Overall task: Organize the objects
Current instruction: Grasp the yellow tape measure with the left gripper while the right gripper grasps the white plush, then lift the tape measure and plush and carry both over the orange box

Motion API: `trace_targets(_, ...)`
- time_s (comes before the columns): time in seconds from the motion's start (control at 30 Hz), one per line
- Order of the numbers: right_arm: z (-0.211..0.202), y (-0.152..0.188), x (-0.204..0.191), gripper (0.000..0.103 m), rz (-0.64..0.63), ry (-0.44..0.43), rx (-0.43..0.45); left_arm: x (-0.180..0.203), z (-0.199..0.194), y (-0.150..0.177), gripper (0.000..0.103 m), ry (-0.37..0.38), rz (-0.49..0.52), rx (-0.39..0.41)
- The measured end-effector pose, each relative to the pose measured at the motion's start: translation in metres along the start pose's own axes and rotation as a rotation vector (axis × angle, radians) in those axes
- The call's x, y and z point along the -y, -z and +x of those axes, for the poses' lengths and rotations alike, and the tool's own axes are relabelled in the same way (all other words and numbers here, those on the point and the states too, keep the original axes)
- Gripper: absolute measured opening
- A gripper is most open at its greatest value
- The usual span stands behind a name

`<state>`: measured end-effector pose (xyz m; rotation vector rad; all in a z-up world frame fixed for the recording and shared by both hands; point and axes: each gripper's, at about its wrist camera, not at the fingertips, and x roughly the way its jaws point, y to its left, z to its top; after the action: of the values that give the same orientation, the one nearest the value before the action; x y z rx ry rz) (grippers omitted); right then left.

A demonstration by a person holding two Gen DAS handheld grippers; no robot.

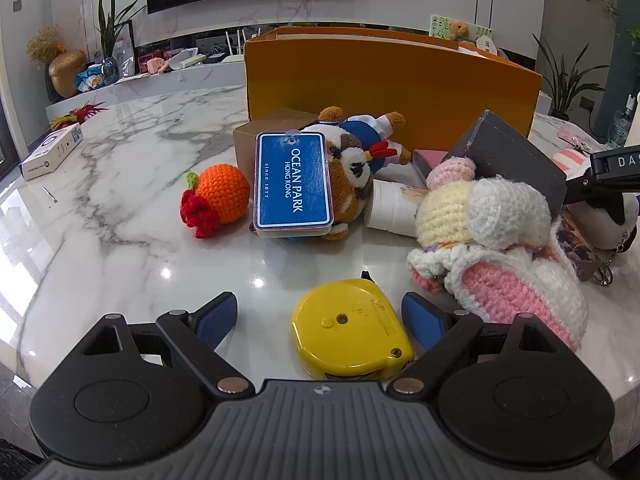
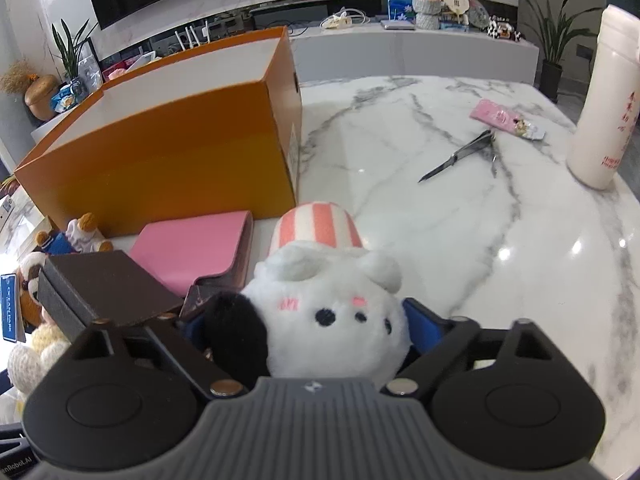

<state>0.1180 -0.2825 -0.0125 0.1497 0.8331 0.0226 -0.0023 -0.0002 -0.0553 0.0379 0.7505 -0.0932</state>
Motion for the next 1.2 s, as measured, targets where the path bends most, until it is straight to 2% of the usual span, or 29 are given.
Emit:
trace_targets(0.1, 0.0, 0.001, 0.0, 0.085, -0.006, 0.013, 0.003, -0.001, 0.0, -0.001, 0.102, 0.008, 0.007, -0.008)
trace_targets(0.13, -0.001, 0.001, 0.0, 0.083, -0.005, 0.016, 0.006, -0.001, 0.0, -0.001, 0.098, 0.016, 0.014, -0.006)
trace_targets(0.17, -0.001, 0.002, 0.0, 0.082, -0.008, 0.021, 0.009, 0.0, -0.002, -0.001, 0.085, 0.028, 0.024, -0.002)
trace_targets(0.2, -0.002, 0.002, -0.001, 0.08, -0.011, 0.025, 0.011, 0.001, -0.003, -0.002, 0.067, 0.041, 0.037, 0.001)
trace_targets(0.23, -0.003, 0.003, -0.001, 0.08, -0.013, 0.029, 0.015, 0.001, -0.004, -0.003, 0.063, 0.047, 0.049, 0.006)
trace_targets(0.37, -0.008, 0.006, -0.003, 0.078, -0.016, 0.034, 0.034, 0.0, -0.003, -0.002, 0.063, 0.053, 0.061, 0.001)
trace_targets(0.57, -0.025, 0.005, -0.001, 0.078, 0.028, -0.006, 0.101, -0.007, -0.006, -0.007, 0.062, 0.062, 0.042, 0.006)
trace_targets(0.8, -0.045, 0.005, -0.003, 0.078, 0.047, -0.059, 0.156, -0.013, -0.02, -0.016, 0.062, 0.069, 0.041, 0.063)
trace_targets(0.97, -0.059, 0.006, 0.005, 0.078, 0.12, -0.126, 0.181, -0.018, -0.029, -0.023, 0.062, 0.06, 0.027, 0.094)
trace_targets(1.1, -0.077, 0.008, 0.003, 0.078, 0.146, -0.18, 0.216, -0.025, -0.046, -0.036, 0.062, 0.064, 0.008, 0.148)
trace_targets(1.2, -0.093, 0.002, -0.008, 0.078, 0.131, -0.223, 0.253, -0.026, -0.062, -0.057, 0.058, 0.071, 0.016, 0.207)
